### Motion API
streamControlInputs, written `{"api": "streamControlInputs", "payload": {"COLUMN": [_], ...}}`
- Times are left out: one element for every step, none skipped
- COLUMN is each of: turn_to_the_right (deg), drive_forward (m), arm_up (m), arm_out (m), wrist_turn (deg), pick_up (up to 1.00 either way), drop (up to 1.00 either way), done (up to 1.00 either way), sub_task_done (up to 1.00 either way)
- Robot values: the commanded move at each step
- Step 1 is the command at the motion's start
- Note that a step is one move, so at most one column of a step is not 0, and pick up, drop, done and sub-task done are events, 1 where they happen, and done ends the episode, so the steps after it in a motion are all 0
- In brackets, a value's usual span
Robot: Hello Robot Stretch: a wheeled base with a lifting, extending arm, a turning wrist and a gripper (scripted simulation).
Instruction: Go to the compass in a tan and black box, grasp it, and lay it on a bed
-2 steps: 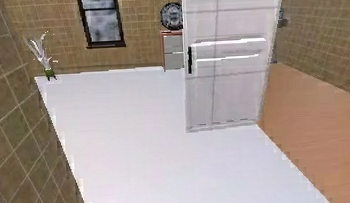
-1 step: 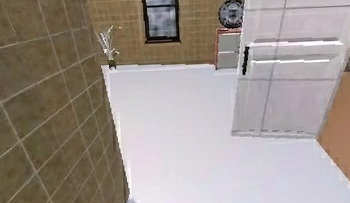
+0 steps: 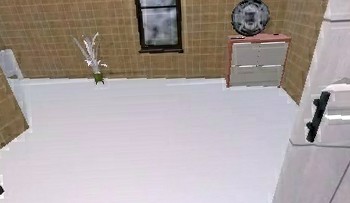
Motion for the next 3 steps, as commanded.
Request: {"api": "streamControlInputs", "payload": {"turn_to_the_right": [-3.0,45.0,45.0], "drive_forward": [0.00,0.00,0.00], "arm_up": [0.00,0.00,0.00], "arm_out": [0.00,0.00,0.00], "wrist_turn": [0.0,0.0,0.0], "pick_up": [0.00,0.00,0.00], "drop": [0.00,0.00,0.00], "done": [0.00,0.00,0.00], "sub_task_done": [0.00,0.00,0.00]}}
